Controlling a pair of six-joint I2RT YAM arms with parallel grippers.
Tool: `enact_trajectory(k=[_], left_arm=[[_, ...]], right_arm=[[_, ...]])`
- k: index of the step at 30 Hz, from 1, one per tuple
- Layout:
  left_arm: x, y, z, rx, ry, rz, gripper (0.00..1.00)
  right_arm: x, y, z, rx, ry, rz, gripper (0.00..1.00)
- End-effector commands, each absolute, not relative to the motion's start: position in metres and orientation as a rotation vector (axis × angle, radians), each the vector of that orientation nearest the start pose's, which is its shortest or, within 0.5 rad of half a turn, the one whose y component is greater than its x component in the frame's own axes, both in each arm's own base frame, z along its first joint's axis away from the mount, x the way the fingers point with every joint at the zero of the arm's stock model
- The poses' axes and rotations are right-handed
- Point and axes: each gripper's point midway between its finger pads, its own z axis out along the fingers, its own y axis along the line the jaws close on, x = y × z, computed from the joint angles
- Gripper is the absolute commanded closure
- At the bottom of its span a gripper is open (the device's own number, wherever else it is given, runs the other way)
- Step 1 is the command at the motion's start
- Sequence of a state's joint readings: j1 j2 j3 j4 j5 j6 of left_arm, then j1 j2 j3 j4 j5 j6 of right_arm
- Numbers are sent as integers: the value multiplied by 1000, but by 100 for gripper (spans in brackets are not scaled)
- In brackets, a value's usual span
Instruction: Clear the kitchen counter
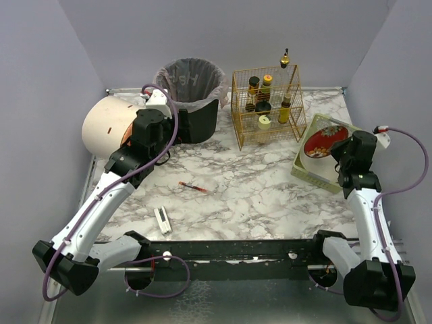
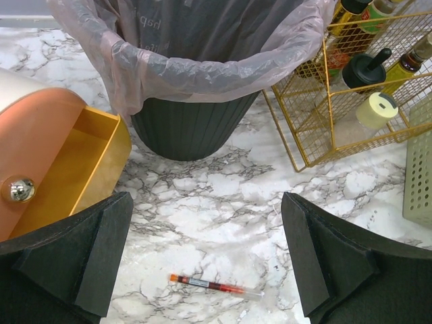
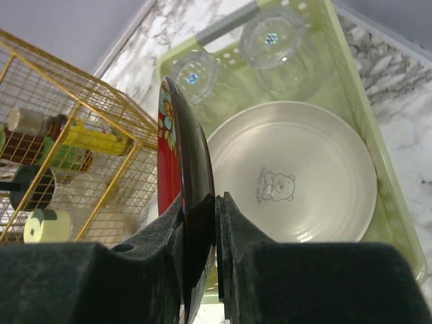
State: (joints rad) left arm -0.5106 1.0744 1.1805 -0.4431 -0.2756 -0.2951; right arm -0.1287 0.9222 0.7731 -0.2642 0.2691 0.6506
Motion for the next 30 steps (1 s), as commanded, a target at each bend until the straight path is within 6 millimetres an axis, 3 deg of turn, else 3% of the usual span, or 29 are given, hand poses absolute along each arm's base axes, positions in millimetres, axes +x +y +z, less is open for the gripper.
enact_trajectory(k=[1, 8, 14, 30], left_arm=[[326, -146, 312, 24, 1900, -322, 1], [328, -150, 309, 34, 1913, -333, 1], [330, -154, 305, 43, 1927, -345, 1], [331, -158, 301, 42, 1936, -365, 1]], right_arm=[[323, -67, 215, 999, 1686, 187, 100], [310, -80, 180, 1135, 1679, 186, 100], [312, -79, 158, 1173, 1679, 286, 100], [326, -86, 143, 1169, 1637, 387, 92]])
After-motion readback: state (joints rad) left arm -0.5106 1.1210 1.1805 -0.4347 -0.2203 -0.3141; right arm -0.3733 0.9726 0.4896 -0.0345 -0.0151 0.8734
